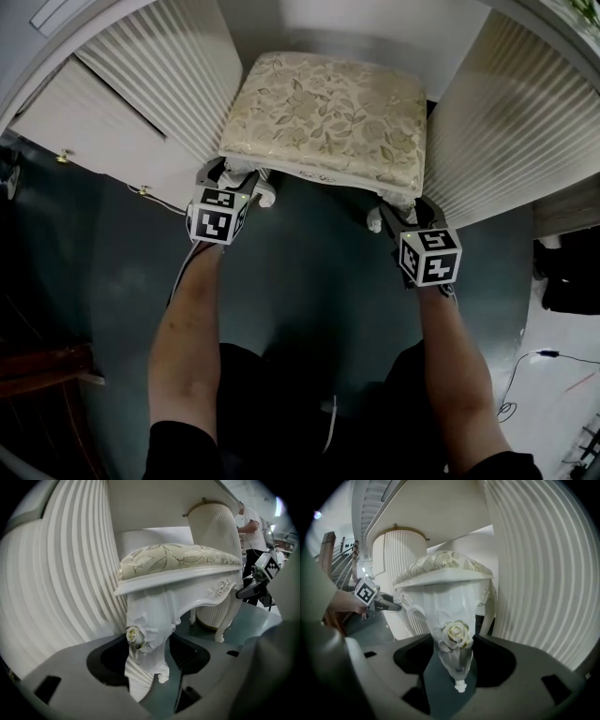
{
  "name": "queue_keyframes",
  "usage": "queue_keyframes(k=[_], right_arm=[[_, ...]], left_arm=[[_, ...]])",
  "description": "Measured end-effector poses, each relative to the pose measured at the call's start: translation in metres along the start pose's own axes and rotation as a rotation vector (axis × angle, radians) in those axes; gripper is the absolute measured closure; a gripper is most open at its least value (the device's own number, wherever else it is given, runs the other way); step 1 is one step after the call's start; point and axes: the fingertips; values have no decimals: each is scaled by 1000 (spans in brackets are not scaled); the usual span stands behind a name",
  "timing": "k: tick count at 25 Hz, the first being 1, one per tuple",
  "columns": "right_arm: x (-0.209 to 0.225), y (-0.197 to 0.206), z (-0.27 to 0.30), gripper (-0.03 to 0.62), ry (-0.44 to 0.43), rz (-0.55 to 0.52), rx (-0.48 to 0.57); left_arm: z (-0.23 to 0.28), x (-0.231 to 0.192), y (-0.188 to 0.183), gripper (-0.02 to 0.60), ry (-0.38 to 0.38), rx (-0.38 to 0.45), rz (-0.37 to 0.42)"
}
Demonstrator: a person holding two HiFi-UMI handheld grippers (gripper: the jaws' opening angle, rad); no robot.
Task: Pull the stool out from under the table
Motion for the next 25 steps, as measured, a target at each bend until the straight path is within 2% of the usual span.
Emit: queue_keyframes(k=[5, 14, 18, 25], right_arm=[[3, 0, 2, 330, 16, -13, 6], [8, -2, 6, 330, 36, -50, -27], [9, -2, 6, 332, 32, -82, -26], [8, -3, 5, 332, 31, -74, -34]], left_arm=[[7, -1, 2, 318, 10, -6, -43], [6, 3, 3, 333, 117, -13, -36], [2, 5, 6, 337, 132, -40, -32], [2, 3, 4, 350, 223, -104, 42]])
Point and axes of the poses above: the fingertips, and each gripper's own axes: z forward along the fingers, x to its right, y out of its underside, and after that the axes turned 6 degrees about z, right-handed
